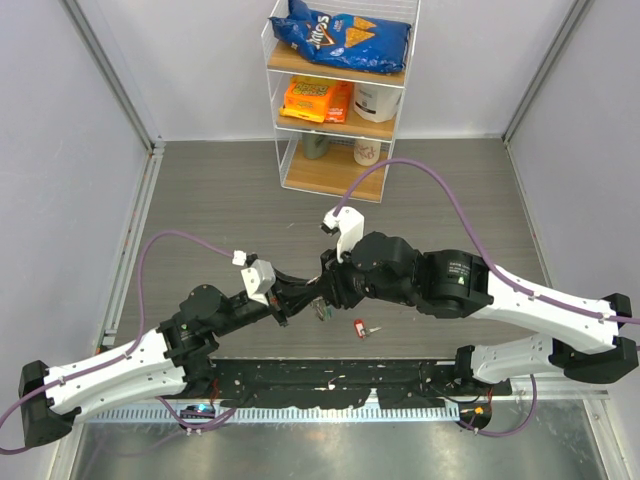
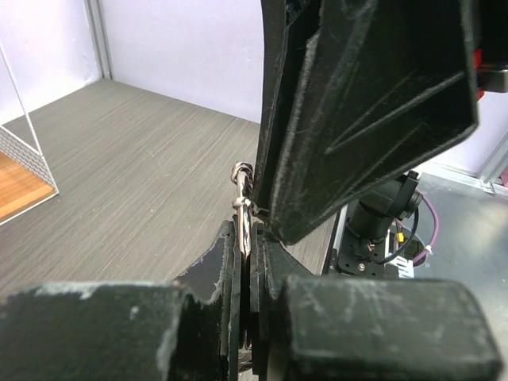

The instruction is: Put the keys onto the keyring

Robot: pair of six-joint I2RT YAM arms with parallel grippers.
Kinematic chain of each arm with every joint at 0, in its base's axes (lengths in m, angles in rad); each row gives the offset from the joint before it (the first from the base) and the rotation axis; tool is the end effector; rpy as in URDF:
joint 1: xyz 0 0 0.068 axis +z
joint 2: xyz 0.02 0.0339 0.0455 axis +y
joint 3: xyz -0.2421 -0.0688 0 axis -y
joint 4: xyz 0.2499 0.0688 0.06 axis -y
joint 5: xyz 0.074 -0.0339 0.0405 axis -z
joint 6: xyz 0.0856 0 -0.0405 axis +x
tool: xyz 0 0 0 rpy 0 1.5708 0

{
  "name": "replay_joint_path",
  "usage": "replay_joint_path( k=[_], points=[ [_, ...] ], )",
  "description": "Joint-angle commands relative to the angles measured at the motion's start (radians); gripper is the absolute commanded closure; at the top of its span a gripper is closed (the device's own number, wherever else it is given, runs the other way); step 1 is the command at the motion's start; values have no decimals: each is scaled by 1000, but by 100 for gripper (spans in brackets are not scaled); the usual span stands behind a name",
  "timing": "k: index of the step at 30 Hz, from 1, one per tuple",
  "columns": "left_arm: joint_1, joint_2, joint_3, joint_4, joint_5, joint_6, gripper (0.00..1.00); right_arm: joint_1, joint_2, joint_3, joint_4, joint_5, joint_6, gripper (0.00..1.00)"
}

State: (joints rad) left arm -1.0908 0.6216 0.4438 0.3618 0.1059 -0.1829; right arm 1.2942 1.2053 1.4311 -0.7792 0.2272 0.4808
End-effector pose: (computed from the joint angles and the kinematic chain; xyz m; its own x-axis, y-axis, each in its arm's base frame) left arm 0.1010 -0.2137 0.2985 -0.0861 -0.2263 -0.9702 0.9299 0.3314 -0.1598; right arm 0.0998 0.2809 0.3713 -0.5365 -0.2400 -0.8090 -0.7182 0.6332 0.2885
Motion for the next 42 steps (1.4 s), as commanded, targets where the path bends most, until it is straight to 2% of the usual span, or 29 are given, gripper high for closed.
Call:
replay_joint_path(
  k=[1, 5, 15, 23, 27, 32, 42],
  points=[
    [0, -19, 4, 83, 18, -9, 100, 2, 4, 2, 29, 64, 5, 78],
    [-1, -23, -4, 85, 15, -7, 100, 2, 0, 2, 24, 75, 4, 94],
    [-1, -28, -5, 57, 8, 6, 100, 4, -32, 9, 8, 60, 4, 94],
    [0, -45, -2, -18, 18, 60, 56, 2, -49, -38, 31, -38, 28, 94],
    [-1, -56, -2, -49, 41, 80, 38, -10, -64, -84, 58, -86, 51, 95],
    [-1, -60, -10, -75, 43, 106, 36, -30, -79, -100, 89, -184, 71, 94],
    [-1, -74, -2, -145, 61, 132, 36, -133, -78, -57, 32, -425, 145, 94]
  ],
)
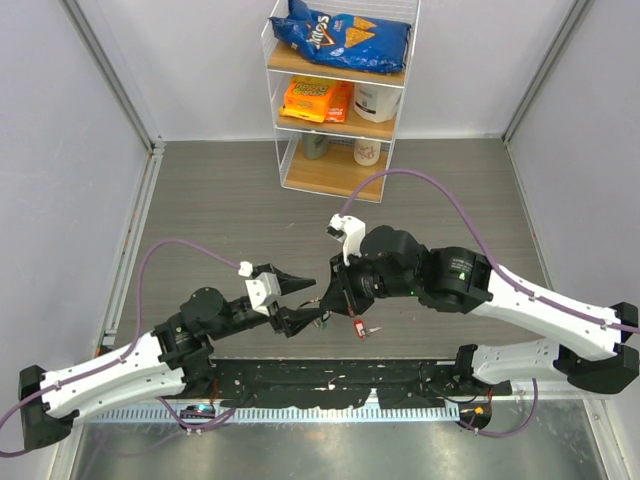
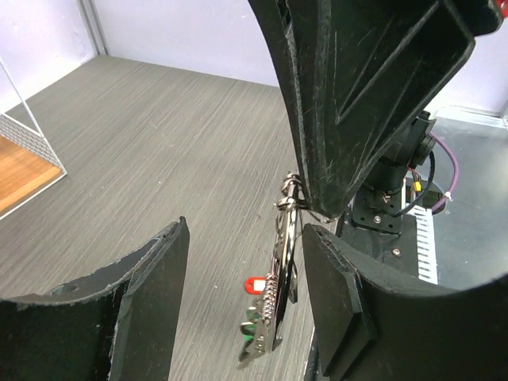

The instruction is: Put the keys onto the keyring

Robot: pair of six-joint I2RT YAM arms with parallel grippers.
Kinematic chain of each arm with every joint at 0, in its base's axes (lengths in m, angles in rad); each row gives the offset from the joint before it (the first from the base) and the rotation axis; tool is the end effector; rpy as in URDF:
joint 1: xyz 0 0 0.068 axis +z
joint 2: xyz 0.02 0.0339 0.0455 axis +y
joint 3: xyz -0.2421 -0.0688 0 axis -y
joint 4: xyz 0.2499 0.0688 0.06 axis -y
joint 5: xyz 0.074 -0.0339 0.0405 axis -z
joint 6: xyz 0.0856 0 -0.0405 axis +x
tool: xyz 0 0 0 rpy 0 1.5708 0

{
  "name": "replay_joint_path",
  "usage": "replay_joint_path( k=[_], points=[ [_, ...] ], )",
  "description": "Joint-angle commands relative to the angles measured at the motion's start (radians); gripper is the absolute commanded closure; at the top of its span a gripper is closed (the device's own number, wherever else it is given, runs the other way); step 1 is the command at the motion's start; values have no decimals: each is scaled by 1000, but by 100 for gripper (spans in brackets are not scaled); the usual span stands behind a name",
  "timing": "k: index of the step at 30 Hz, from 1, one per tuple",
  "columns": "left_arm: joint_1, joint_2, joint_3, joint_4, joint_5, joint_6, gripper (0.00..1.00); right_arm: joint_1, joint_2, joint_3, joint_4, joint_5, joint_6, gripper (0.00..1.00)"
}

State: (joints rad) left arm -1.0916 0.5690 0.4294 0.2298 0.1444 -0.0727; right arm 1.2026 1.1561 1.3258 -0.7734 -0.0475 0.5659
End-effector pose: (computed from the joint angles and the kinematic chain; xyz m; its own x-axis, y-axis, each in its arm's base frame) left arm 0.0951 -0.2097 0.2829 -0.0272 -0.1036 -0.9942 0.9447 0.3224 -0.0594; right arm 0.1006 0.2720 0.3459 -0.6797 -0.2739 -0.6804 -0.6890 0.5567 0.4642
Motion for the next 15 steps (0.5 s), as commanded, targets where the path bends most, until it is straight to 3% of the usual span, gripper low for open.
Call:
replay_joint_path(
  k=[1, 7, 15],
  points=[
    [-1, -26, 12, -20, 29, 24, 36, -63, -24, 55, 8, -187, 69, 94],
    [-1, -58, 3, -50, 31, 40, 36, -143, -12, 52, -3, -354, 153, 94],
    [-1, -75, -41, -26, 15, 36, 36, -161, -7, -11, 3, -436, 196, 94]
  ],
)
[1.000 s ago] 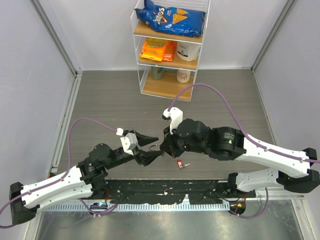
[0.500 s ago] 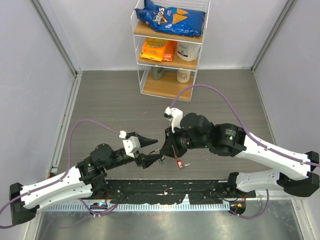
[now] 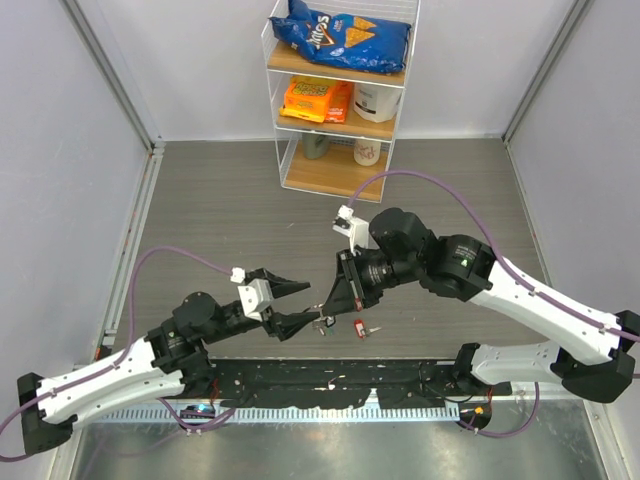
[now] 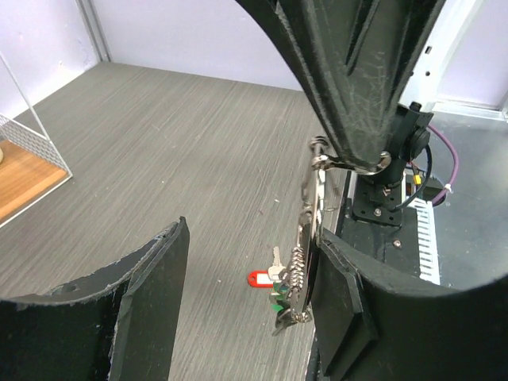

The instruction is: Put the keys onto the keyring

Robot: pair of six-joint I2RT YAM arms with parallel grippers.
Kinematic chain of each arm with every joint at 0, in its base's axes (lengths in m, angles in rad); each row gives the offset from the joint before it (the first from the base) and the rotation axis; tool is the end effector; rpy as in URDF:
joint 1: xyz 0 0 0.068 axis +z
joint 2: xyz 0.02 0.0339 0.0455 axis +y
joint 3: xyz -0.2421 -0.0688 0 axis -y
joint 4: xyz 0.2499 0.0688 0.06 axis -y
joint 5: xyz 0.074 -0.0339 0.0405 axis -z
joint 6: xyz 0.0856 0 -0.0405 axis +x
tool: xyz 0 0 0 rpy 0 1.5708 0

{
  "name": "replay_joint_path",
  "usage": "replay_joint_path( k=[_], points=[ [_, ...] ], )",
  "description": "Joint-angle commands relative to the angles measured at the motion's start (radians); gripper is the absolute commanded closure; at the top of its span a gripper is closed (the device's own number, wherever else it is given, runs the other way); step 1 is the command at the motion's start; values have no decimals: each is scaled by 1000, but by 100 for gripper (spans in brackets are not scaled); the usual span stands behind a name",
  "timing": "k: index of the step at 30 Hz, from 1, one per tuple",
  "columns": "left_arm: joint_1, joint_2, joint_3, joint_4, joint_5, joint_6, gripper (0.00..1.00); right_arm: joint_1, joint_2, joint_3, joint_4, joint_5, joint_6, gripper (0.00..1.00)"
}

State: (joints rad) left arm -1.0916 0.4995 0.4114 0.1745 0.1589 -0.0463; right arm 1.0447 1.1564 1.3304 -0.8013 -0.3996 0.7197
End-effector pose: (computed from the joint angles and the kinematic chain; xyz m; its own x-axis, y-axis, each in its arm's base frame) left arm 0.0892 -0.2011 0.2809 -0.0042 -0.0911 -0.9958 0.9497 0.3115 -0.0325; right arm 0.1128 0.2606 0.3477 -0.8510 -0.2563 -0.4583 -0.5237 0.4776 0.7054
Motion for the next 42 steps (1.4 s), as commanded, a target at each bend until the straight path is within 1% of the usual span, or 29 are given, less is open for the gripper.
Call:
replay_joint_path(
  k=[1, 8, 12, 20, 25, 34, 42],
  points=[
    [-1, -4, -29, 39, -4, 8, 36, -6, -18, -20, 57, -88, 47, 94],
    [-1, 19, -48, 65, -6, -7, 36, -18, -26, -152, 146, -146, 118, 94],
    [-1, 17, -56, 77, -18, -9, 36, -32, -15, -186, 188, -163, 155, 94],
    [-1, 28, -85, 131, -33, 3, 36, -35, 29, -198, 267, -223, 202, 95],
    [-10, 40, -91, 169, 7, 13, 37, -48, 46, -198, 275, -246, 211, 94],
    [-40, 2, -140, 259, 1, 29, 37, -71, 71, -191, 275, -272, 215, 94],
    [-63, -36, -210, 410, 21, 42, 39, -81, 94, -189, 283, -295, 212, 94]
  ],
)
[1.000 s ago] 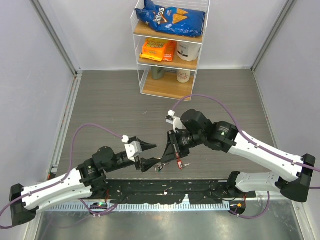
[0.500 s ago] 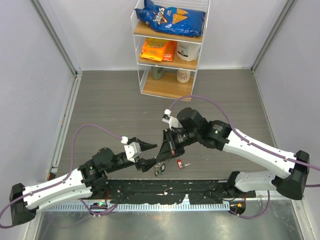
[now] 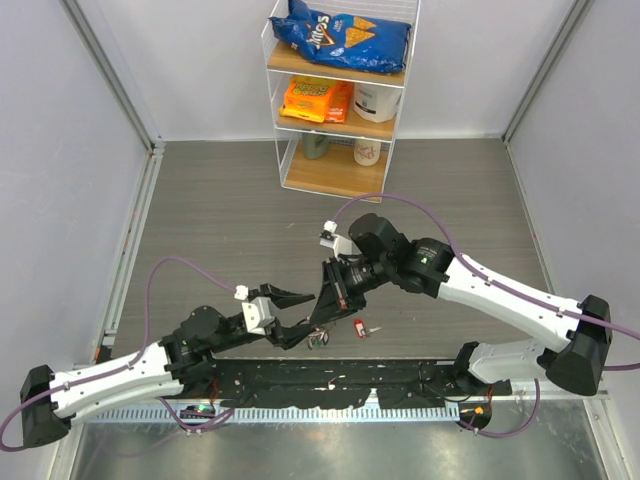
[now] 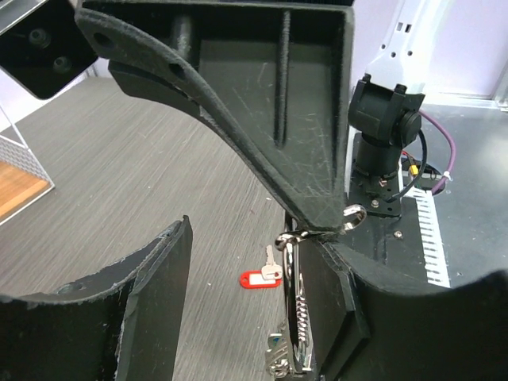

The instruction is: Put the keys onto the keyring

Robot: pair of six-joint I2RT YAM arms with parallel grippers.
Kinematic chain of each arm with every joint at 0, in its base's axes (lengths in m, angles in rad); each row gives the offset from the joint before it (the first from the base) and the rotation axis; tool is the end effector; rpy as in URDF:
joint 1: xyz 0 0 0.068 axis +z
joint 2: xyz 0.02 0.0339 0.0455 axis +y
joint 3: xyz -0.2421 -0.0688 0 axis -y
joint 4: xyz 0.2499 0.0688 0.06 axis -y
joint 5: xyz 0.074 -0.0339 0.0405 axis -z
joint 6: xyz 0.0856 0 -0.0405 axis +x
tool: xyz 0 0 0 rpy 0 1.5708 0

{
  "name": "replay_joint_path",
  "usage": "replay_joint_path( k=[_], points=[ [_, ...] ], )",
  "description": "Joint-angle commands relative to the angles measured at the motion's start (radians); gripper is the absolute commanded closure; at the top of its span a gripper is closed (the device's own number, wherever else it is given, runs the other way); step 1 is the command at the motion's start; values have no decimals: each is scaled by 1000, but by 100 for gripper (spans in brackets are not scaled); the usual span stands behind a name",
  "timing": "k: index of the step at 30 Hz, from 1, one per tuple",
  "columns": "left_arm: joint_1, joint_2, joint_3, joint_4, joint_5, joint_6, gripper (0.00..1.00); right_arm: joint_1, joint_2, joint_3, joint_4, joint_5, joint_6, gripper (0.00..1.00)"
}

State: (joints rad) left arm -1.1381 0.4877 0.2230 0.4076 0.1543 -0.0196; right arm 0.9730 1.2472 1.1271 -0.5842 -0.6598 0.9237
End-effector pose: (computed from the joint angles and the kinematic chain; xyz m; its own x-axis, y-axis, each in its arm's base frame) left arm 0.0803 -0.2052 0.2421 0.0409 -0.1347 -0.9900 0.9618 0.2736 0.0025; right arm 0.1290 0.2827 0.2810 -0.9505 -0.2759 -0.1428 -0.2615 0.4623 0.8473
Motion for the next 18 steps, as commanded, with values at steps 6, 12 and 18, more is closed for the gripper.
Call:
replay_joint_path(
  k=[6, 12, 18],
  points=[
    [-34, -12, -31, 215, 39, 63, 82, -17, 14, 16, 67, -49, -2, 95],
    [-45, -18, -50, 261, 31, 66, 100, -22, 17, 10, 67, -57, -6, 94],
    [-49, -43, -54, 252, 8, 70, 100, -22, 17, 5, 69, -60, -11, 93]
  ],
)
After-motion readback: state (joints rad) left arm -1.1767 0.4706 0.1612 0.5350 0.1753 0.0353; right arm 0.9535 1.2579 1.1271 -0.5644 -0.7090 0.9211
